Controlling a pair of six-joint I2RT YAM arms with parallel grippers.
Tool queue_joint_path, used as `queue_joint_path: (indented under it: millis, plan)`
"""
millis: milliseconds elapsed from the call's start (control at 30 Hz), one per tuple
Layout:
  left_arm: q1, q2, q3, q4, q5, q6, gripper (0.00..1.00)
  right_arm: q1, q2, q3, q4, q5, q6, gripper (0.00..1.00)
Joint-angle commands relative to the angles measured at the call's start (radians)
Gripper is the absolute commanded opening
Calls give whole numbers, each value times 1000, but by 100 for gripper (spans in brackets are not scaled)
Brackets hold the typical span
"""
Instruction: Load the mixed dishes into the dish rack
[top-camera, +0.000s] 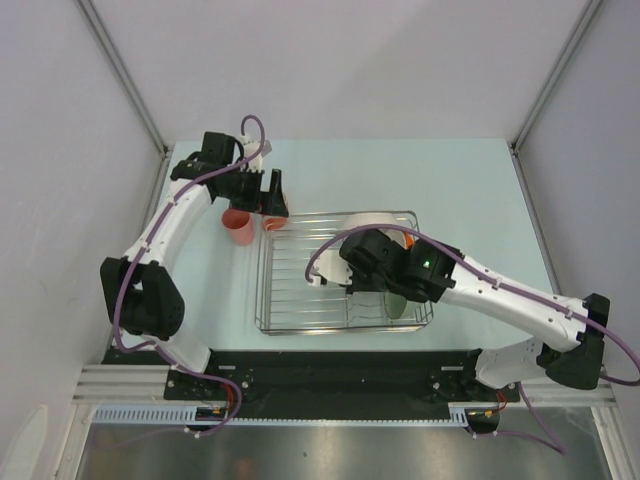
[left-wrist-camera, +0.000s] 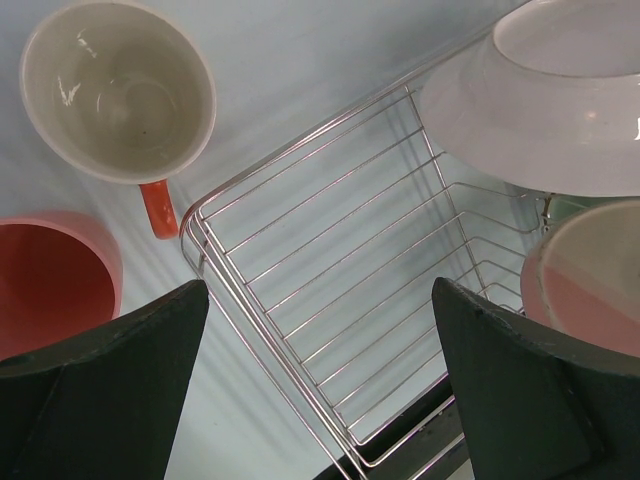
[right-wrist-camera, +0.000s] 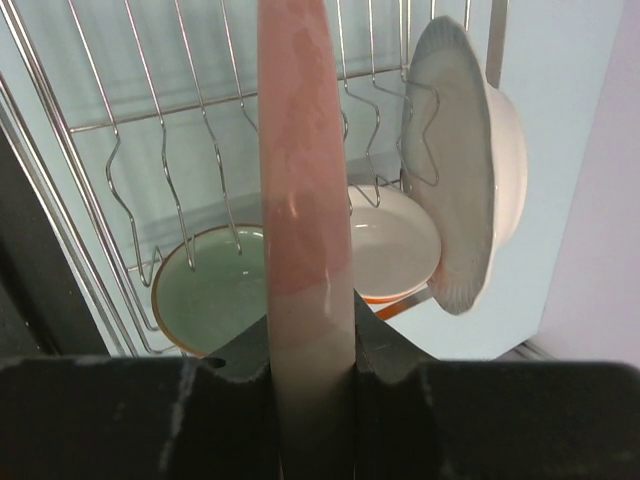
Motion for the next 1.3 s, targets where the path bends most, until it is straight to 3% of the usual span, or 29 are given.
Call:
queue_joint_path:
  millis: [0,400,733,1267]
  plan:
    - [-4,-38,2,17,3,27,100,-42,-7,-5,118,4,-19,0]
    - [-1,-23,14,20,6,27,100,-89,62,-42,185,-16,-71,0]
    - [11,-11,20,19,17,36,100,-10,121,-40,219,125,-222,0]
    - [31,-2,-17,31,43,45,100,52,77,-11,254,211,-297,0]
